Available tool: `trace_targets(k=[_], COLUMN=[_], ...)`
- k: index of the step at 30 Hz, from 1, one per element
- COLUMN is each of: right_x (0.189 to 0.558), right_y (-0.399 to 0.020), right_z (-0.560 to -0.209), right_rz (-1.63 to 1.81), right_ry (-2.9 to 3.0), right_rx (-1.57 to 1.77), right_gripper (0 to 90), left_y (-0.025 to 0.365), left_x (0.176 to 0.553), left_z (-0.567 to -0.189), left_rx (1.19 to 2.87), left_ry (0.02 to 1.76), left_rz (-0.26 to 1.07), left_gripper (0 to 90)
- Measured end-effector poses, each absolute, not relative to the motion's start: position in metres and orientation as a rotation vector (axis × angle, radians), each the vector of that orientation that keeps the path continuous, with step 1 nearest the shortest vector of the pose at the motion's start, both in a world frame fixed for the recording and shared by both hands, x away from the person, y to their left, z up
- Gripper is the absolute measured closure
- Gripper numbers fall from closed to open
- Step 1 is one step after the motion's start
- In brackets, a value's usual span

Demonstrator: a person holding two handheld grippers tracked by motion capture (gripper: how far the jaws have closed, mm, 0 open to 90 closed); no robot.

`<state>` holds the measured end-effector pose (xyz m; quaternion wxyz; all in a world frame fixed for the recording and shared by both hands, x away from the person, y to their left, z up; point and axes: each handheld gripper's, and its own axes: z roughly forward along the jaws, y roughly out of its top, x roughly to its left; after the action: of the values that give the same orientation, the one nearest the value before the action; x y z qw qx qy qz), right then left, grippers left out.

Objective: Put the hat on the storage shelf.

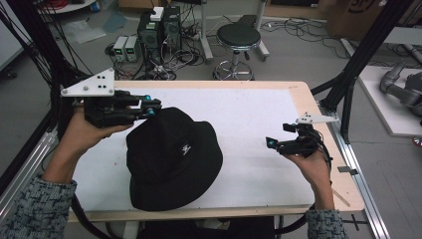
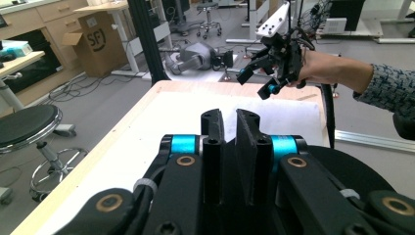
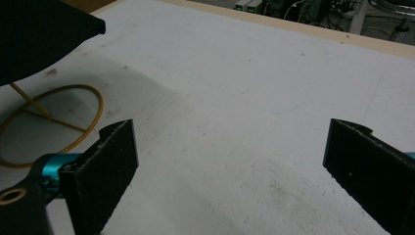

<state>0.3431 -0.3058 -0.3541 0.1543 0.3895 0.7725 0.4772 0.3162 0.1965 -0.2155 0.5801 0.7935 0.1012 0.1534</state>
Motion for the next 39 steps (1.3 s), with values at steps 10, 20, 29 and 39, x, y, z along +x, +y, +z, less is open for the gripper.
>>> trace_targets(k=[10, 20, 29, 39], right_x=[0.343, 0.344, 0.345, 0.350], right_y=[-0.306, -0.306, -0.307, -0.308], right_z=[-0.354, -0.354, -0.354, -0.354], right_rz=[1.370, 1.374, 1.383, 1.409], right_ry=[2.213, 2.211, 2.207, 2.202], right_rx=[1.116, 1.110, 1.116, 1.117], right_gripper=[5.9, 5.8, 5.8, 5.8], left_y=[0.210, 0.226, 0.246, 0.269], left_x=[0.320, 0.323, 0.329, 0.336], left_z=[-0.218, -0.219, -0.224, -0.241], left_rx=[1.831, 1.808, 1.762, 1.648], left_ry=[0.293, 0.360, 0.466, 0.682], left_rz=[0.382, 0.450, 0.515, 0.584], left_gripper=[71.9, 67.1, 53.7, 32.6])
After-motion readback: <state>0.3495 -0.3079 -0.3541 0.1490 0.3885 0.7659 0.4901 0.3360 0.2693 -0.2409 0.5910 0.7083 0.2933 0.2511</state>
